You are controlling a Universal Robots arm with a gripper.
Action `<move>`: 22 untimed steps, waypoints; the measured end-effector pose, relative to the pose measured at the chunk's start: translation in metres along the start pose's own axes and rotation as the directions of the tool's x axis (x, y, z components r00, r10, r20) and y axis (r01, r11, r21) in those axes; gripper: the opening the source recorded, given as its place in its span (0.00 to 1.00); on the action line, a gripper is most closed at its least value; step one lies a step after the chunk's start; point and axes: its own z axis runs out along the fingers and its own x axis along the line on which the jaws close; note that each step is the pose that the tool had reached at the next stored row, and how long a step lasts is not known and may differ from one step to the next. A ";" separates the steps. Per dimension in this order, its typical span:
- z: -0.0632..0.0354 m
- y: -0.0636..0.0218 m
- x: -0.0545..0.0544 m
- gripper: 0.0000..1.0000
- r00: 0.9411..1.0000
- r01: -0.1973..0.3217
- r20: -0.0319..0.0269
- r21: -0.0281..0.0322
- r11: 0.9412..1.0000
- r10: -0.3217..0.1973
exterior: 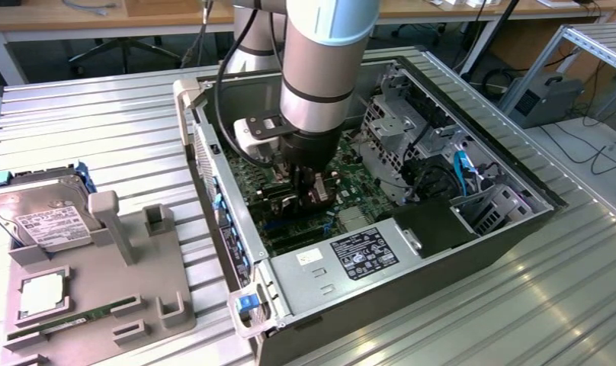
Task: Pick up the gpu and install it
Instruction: 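Insert the gpu into the slot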
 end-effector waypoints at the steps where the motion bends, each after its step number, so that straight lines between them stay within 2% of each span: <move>1: 0.0000 0.0000 0.000 0.27 1.000 0.000 0.000 0.000 1.000 0.000; 15: 0.0001 0.0023 0.000 0.27 1.000 -0.001 0.001 0.000 1.000 0.001; 16: 0.0001 0.0021 0.000 0.40 1.000 0.000 0.001 0.001 1.000 0.000; 17: -0.0001 0.0020 0.000 0.45 1.000 0.000 0.000 0.001 1.000 0.000; 18: -0.0001 0.0020 0.000 0.45 1.000 0.000 0.000 0.001 1.000 0.000; 19: -0.0001 0.0020 0.000 0.52 1.000 0.000 0.000 0.001 1.000 0.000; 22: -0.0006 0.0020 0.000 0.52 1.000 0.000 0.000 0.000 1.000 0.000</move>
